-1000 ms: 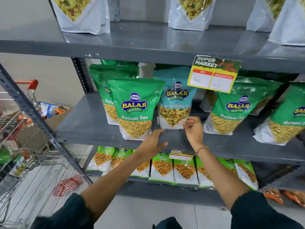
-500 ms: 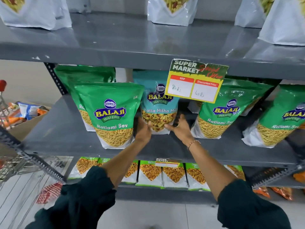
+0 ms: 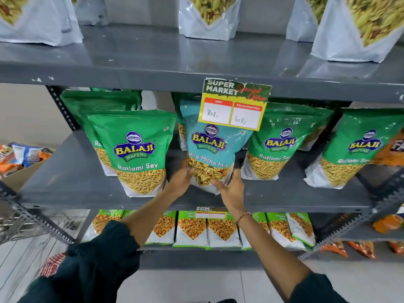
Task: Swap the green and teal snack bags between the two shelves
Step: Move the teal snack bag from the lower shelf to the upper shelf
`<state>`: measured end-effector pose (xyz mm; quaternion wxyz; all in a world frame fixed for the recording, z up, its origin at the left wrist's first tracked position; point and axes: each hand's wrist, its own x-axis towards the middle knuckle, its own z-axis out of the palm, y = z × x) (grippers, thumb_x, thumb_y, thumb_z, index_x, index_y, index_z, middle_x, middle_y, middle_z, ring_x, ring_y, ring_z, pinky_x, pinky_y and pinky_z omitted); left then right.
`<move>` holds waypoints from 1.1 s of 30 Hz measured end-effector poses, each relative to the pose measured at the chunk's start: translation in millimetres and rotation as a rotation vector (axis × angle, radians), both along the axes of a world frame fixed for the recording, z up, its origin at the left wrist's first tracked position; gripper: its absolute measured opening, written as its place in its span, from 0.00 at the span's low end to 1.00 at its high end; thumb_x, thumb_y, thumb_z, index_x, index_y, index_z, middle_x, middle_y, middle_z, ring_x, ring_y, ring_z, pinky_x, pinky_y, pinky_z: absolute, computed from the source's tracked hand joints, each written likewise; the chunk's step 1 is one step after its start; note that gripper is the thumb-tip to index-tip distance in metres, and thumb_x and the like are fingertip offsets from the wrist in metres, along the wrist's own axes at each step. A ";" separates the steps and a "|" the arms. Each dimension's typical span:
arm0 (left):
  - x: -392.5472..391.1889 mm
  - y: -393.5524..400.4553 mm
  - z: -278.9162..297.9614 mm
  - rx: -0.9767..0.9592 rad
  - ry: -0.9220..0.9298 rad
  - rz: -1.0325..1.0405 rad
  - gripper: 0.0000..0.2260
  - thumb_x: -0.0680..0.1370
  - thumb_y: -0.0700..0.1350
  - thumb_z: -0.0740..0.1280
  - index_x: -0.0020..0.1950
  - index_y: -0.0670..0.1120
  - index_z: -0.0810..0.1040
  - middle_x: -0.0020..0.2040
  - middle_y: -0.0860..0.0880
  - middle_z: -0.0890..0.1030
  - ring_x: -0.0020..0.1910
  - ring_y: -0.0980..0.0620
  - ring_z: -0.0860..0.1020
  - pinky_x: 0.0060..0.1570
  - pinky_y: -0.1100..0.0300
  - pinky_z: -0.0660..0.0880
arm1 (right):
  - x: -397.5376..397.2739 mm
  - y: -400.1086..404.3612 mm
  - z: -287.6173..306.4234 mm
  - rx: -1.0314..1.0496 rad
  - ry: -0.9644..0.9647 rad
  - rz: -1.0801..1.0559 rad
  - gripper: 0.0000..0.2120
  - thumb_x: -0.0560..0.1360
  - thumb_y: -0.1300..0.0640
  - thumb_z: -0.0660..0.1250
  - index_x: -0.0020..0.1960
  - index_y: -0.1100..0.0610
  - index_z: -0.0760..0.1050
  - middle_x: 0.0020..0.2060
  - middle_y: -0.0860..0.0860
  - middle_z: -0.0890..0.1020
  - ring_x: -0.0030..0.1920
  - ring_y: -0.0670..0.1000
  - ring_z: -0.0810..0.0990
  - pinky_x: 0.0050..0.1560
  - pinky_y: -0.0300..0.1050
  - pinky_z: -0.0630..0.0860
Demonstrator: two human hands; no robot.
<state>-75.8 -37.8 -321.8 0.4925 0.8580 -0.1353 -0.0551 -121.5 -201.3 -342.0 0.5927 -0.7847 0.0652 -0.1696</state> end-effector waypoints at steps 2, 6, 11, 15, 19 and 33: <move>-9.6 -2.5 -1.0 -0.009 0.000 0.004 0.34 0.73 0.62 0.50 0.69 0.39 0.61 0.58 0.45 0.75 0.61 0.49 0.72 0.50 0.62 0.65 | -15.3 -2.9 0.9 0.010 -0.003 -0.018 0.25 0.65 0.58 0.76 0.55 0.62 0.67 0.48 0.51 0.80 0.47 0.42 0.78 0.40 0.25 0.71; -33.2 -6.8 -4.3 0.059 0.004 0.040 0.16 0.80 0.46 0.57 0.63 0.37 0.64 0.56 0.37 0.78 0.56 0.38 0.76 0.42 0.57 0.64 | -49.9 -9.1 4.6 0.072 -0.002 -0.025 0.27 0.65 0.59 0.75 0.59 0.58 0.67 0.54 0.50 0.80 0.54 0.47 0.79 0.52 0.37 0.76; -78.6 -7.8 6.8 0.063 -0.039 0.000 0.18 0.79 0.45 0.59 0.64 0.36 0.63 0.51 0.35 0.77 0.53 0.37 0.76 0.41 0.57 0.64 | -99.6 -17.2 10.1 0.072 0.024 -0.023 0.24 0.64 0.57 0.76 0.55 0.57 0.68 0.50 0.50 0.81 0.51 0.49 0.79 0.55 0.52 0.77; -117.8 -0.3 19.5 0.042 -0.043 -0.046 0.18 0.78 0.45 0.61 0.63 0.36 0.62 0.45 0.46 0.71 0.52 0.41 0.75 0.42 0.59 0.64 | -138.7 -21.1 18.0 0.087 0.025 -0.002 0.24 0.62 0.57 0.77 0.52 0.54 0.69 0.49 0.49 0.80 0.51 0.50 0.79 0.55 0.53 0.77; -154.4 14.0 39.1 -0.052 -0.049 -0.142 0.15 0.77 0.42 0.63 0.60 0.41 0.60 0.51 0.47 0.71 0.53 0.50 0.71 0.47 0.63 0.66 | -174.9 -20.3 37.0 0.135 0.005 0.071 0.25 0.63 0.62 0.77 0.54 0.56 0.68 0.50 0.48 0.80 0.53 0.47 0.79 0.55 0.43 0.78; -186.7 59.0 215.2 -0.340 -0.251 -0.084 0.21 0.68 0.38 0.74 0.58 0.40 0.74 0.49 0.45 0.84 0.42 0.59 0.82 0.43 0.67 0.79 | -172.5 -10.8 210.4 0.084 -0.284 0.241 0.19 0.62 0.64 0.76 0.48 0.59 0.71 0.46 0.56 0.82 0.45 0.50 0.82 0.44 0.38 0.80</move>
